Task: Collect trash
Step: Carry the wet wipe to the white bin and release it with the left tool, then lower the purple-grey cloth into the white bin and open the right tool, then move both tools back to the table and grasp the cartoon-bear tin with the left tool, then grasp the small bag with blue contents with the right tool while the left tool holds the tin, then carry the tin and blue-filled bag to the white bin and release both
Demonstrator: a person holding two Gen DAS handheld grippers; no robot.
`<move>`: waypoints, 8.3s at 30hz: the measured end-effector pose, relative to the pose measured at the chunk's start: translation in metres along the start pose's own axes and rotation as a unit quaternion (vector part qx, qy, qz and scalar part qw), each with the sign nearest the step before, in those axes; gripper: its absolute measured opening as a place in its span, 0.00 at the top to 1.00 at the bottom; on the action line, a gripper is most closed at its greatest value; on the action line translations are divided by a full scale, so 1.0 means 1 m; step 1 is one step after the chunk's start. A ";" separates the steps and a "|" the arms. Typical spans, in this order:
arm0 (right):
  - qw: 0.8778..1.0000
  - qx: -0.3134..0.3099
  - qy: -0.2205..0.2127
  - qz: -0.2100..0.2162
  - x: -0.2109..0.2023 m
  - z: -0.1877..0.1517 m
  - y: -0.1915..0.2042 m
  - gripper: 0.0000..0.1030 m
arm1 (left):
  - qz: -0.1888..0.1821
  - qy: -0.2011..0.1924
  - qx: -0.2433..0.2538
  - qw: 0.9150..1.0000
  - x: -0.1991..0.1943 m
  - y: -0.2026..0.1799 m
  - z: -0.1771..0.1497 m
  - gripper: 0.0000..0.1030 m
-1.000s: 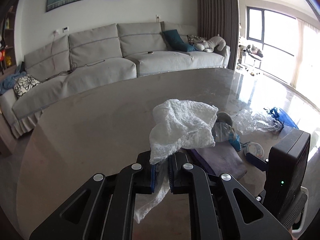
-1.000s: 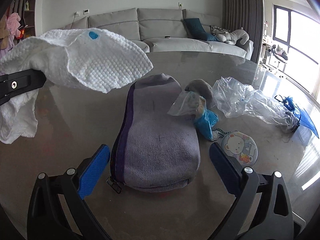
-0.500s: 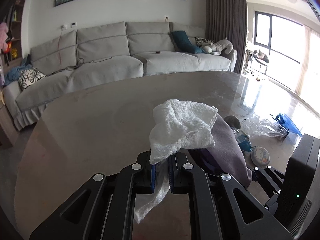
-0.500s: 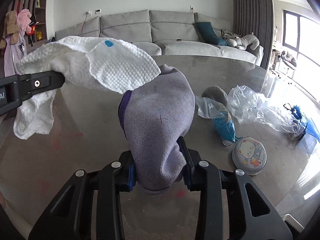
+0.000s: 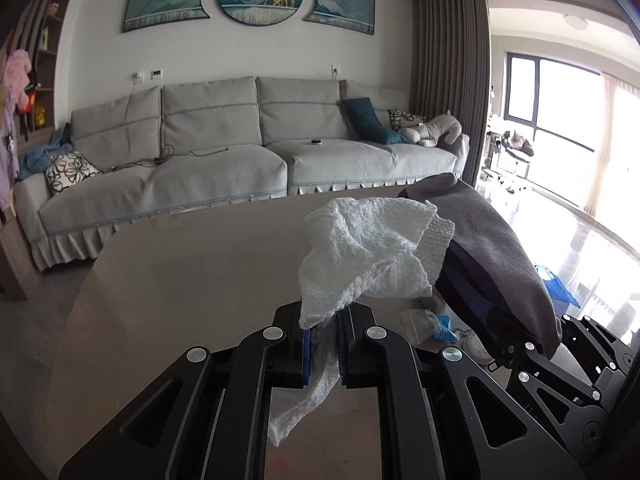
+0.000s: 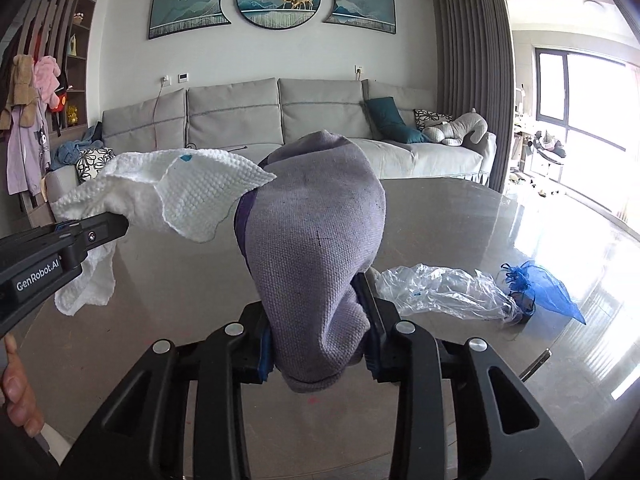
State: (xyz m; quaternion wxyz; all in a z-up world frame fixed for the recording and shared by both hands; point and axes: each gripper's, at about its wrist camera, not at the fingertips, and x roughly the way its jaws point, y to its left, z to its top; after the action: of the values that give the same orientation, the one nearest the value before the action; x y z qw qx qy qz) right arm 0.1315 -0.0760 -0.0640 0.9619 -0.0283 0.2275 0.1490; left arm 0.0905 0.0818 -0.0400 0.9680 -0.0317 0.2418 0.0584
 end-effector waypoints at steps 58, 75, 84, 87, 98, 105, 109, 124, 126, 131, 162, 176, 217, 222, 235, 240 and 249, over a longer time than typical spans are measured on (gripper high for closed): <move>0.929 0.208 0.117 -0.283 -0.167 -0.217 -0.235 0.63 | -0.236 0.217 0.296 0.900 0.010 -0.376 -0.251 0.05; 0.931 0.207 0.166 -0.252 -0.106 -0.242 -0.236 0.62 | -0.179 0.180 0.230 0.939 0.044 -0.323 -0.195 0.05; 0.920 0.200 0.228 -0.247 -0.090 -0.267 -0.236 0.46 | -0.183 0.182 0.211 0.943 0.045 -0.316 -0.188 0.05; 0.900 0.175 0.266 -0.299 -0.080 -0.277 -0.235 0.05 | -0.185 0.183 0.209 0.943 0.044 -0.318 -0.187 0.05; 0.912 0.157 0.213 -0.313 -0.093 -0.260 -0.224 0.04 | -0.185 0.175 0.203 0.945 0.042 -0.312 -0.181 0.05; 0.918 0.152 0.196 -0.309 -0.093 -0.251 -0.221 0.04 | -0.182 0.176 0.200 0.946 0.043 -0.309 -0.180 0.05; 0.919 0.150 0.195 -0.309 -0.093 -0.251 -0.223 0.04 | -0.181 0.174 0.196 0.948 0.042 -0.306 -0.178 0.05; 0.950 0.093 0.101 -0.279 -0.083 -0.165 -0.196 0.04 | -0.140 0.108 0.131 0.975 0.044 -0.236 -0.104 0.05; 0.956 0.080 0.086 -0.268 -0.075 -0.149 -0.191 0.04 | -0.125 0.103 0.123 0.979 0.052 -0.224 -0.094 0.05; 0.965 0.055 0.056 -0.249 -0.056 -0.121 -0.181 0.04 | -0.103 0.108 0.099 0.984 0.080 -0.203 -0.079 0.05; 0.981 0.047 0.058 -0.177 0.035 -0.106 -0.177 0.04 | -0.056 0.157 0.072 0.983 0.172 -0.195 -0.099 0.27; 0.982 0.055 0.051 -0.174 0.030 -0.102 -0.177 0.04 | -0.069 0.144 0.080 0.984 0.159 -0.196 -0.094 0.46; 0.981 -0.012 0.190 0.024 0.169 -0.024 -0.006 0.64 | 0.039 0.097 0.005 0.995 0.140 -0.018 -0.021 0.46; 0.985 -0.015 0.170 0.033 0.156 -0.025 -0.007 0.70 | 0.038 0.093 0.003 0.995 0.139 -0.021 -0.021 0.46; 0.995 0.002 0.102 0.020 0.093 0.004 -0.029 0.72 | 0.006 0.077 0.005 0.997 0.122 -0.039 -0.023 0.46; 0.996 0.014 0.086 -0.011 0.058 0.006 -0.050 0.72 | -0.034 0.073 0.031 0.996 0.105 -0.065 -0.031 0.46; 0.990 0.060 0.084 -0.094 -0.017 -0.034 -0.101 0.72 | -0.120 0.071 0.100 0.985 0.060 -0.147 -0.058 0.46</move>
State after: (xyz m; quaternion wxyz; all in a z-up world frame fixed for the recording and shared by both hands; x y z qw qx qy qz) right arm 0.1323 -0.1814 -0.0882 0.9491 -0.0044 0.3122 0.0417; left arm 0.1350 -0.0638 -0.1150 0.9466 0.0323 0.3092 -0.0855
